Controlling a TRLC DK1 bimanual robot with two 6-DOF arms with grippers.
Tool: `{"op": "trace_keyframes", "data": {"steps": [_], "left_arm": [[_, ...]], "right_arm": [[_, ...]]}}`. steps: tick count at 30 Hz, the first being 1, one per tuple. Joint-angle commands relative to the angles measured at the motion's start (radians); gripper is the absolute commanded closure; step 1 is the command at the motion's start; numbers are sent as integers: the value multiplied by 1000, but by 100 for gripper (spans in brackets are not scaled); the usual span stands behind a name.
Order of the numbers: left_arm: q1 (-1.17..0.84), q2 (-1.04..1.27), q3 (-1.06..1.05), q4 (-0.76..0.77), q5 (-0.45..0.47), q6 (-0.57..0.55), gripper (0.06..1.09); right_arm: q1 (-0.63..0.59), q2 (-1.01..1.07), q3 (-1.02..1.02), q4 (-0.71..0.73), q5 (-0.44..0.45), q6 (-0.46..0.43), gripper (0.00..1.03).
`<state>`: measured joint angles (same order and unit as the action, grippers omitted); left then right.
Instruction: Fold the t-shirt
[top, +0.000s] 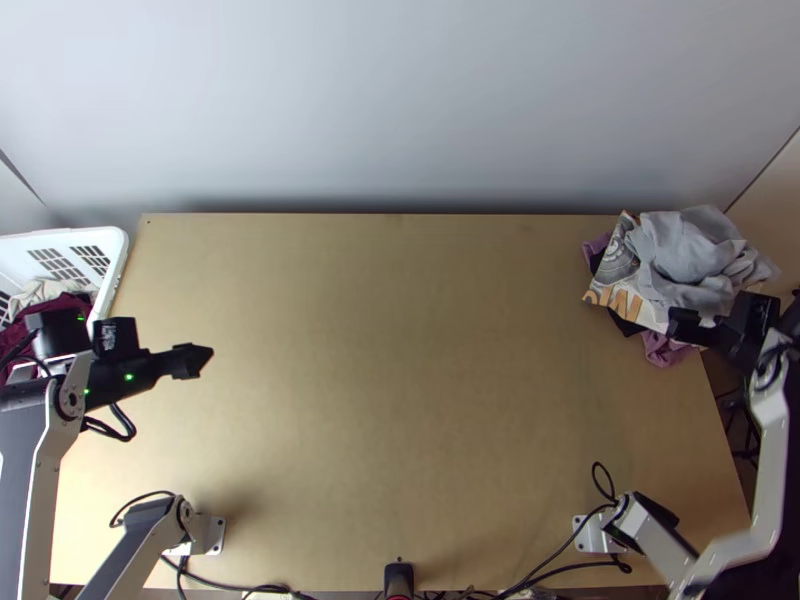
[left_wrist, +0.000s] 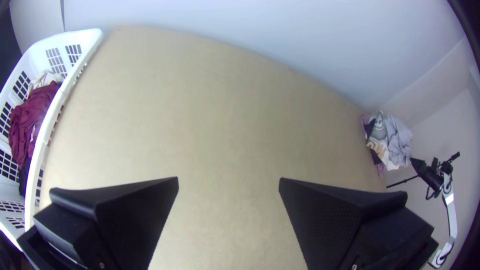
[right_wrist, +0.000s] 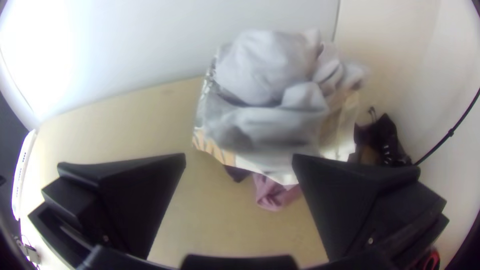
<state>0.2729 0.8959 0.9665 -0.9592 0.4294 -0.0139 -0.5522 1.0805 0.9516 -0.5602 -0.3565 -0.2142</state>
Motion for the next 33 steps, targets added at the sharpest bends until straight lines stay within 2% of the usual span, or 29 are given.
{"op": "trace_keyframes", "data": {"steps": [1,7,9,11,14,19,22,28,33], "left_arm": [[101,-46,-9,71,0,-4,11],[101,-290,-117,215,0,-104,11],[94,-364,-164,267,-1,-138,11],[92,-411,-198,293,-1,-169,11],[95,-479,-250,347,-9,-212,11],[97,-680,-448,563,-17,-242,11],[97,-732,-508,614,-18,-259,11],[51,-862,-638,709,-15,-241,11],[35,-897,-732,795,-17,-222,11]], "right_arm": [[89,-300,-91,-95,-13,64,4],[268,-501,-129,-109,-12,300,4],[342,-528,-132,-109,-10,352,4],[428,-556,-134,-83,28,400,4],[515,-611,-146,34,119,464,4],[526,-763,-318,256,149,417,4],[526,-803,-367,318,151,407,4],[580,-872,-471,418,151,295,4],[644,-1082,-656,545,151,220,5]]}}
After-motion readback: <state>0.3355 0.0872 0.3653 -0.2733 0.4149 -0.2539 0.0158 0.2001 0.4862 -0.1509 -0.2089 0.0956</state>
